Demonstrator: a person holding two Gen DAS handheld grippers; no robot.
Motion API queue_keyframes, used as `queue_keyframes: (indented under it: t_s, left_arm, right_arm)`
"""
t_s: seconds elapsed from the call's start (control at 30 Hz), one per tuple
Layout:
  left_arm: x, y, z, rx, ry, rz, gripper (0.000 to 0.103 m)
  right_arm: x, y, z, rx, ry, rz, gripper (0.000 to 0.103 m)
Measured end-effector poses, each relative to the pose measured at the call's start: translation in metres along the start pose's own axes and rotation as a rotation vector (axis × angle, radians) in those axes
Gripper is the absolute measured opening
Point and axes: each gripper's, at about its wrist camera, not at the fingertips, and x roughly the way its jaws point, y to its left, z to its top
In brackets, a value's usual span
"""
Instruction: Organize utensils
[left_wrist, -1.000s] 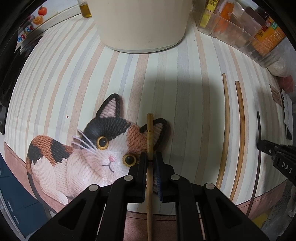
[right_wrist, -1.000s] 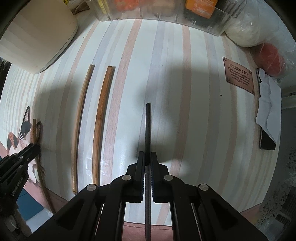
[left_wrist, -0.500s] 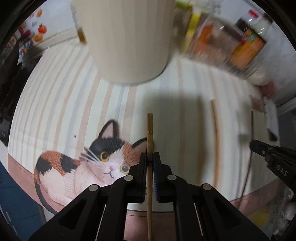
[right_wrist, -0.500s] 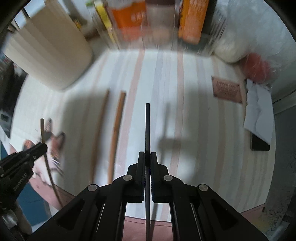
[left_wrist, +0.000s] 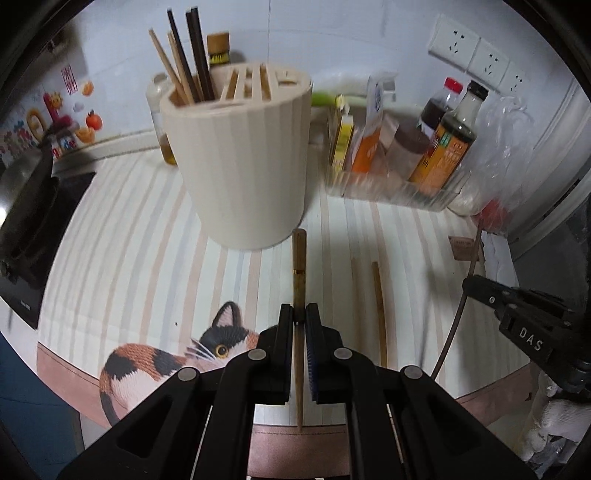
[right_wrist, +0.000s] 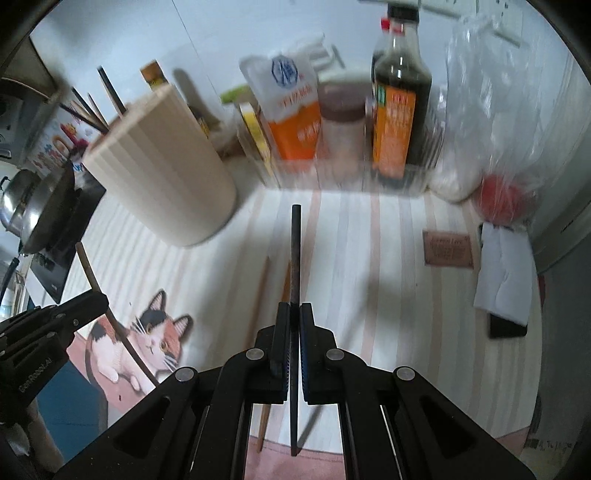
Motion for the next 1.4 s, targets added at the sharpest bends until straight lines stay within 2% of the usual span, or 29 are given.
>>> queue_keyframes:
  t_s: [0.13, 0.43, 0.53, 0.57, 0.83, 0.97, 1.03, 1.1, 1.13, 1.17, 1.27, 1.4]
  left_arm:
    - [-0.003, -0.002, 0.005, 0.002, -0.026, 0.003, 0.004]
    - [-0.032, -0.01, 0.022, 0.002, -0.124, -0.004, 0.004]
    - [-0.049, -0.006, 0.033, -0.016, -0.167, -0.015, 0.003]
    - [-0.054, -0.005, 0.036, -0.02, -0.18, -0.016, 0.0]
    - [-0.11, 0.013, 0.073, -0.074, -0.314, -0.045, 0.0]
    - [-0.115, 0.031, 0.079, -0.126, -0.34, -0.046, 0.0]
    - [-0.103, 0.044, 0.074, -0.184, -0.315, -0.056, 0.006]
    - [-0.081, 0.059, 0.06, -0.246, -0.269, -0.089, 0.023]
    - [-0.066, 0.067, 0.05, -0.286, -0.231, -0.097, 0.049]
    - [-0.05, 0.078, 0.036, -0.338, -0.19, -0.092, 0.062]
    - [0.005, 0.11, 0.001, -0.494, -0.047, -0.1, 0.062]
    - [0.06, 0.14, -0.029, -0.686, 0.081, -0.105, 0.062]
  right_arm:
    - [-0.016, 0.006, 0.008, -0.024, -0.075, -0.001, 0.004]
    - [-0.041, 0.01, 0.035, -0.027, -0.187, 0.012, 0.004]
    - [-0.052, 0.012, 0.05, -0.023, -0.228, 0.028, 0.004]
    - [-0.056, 0.013, 0.055, -0.025, -0.239, 0.033, 0.004]
    - [-0.096, 0.029, 0.11, -0.039, -0.346, 0.108, 0.004]
    - [-0.103, 0.037, 0.129, -0.049, -0.349, 0.14, 0.004]
    - [-0.098, 0.038, 0.129, -0.047, -0.339, 0.135, 0.004]
    - [-0.082, 0.035, 0.124, -0.032, -0.289, 0.138, 0.004]
    - [-0.07, 0.031, 0.12, -0.019, -0.252, 0.136, 0.004]
    - [-0.062, 0.028, 0.116, -0.012, -0.227, 0.133, 0.004]
    - [-0.025, 0.013, 0.1, 0.02, -0.125, 0.104, 0.004]
    - [0.021, -0.011, 0.078, 0.088, 0.009, 0.071, 0.004]
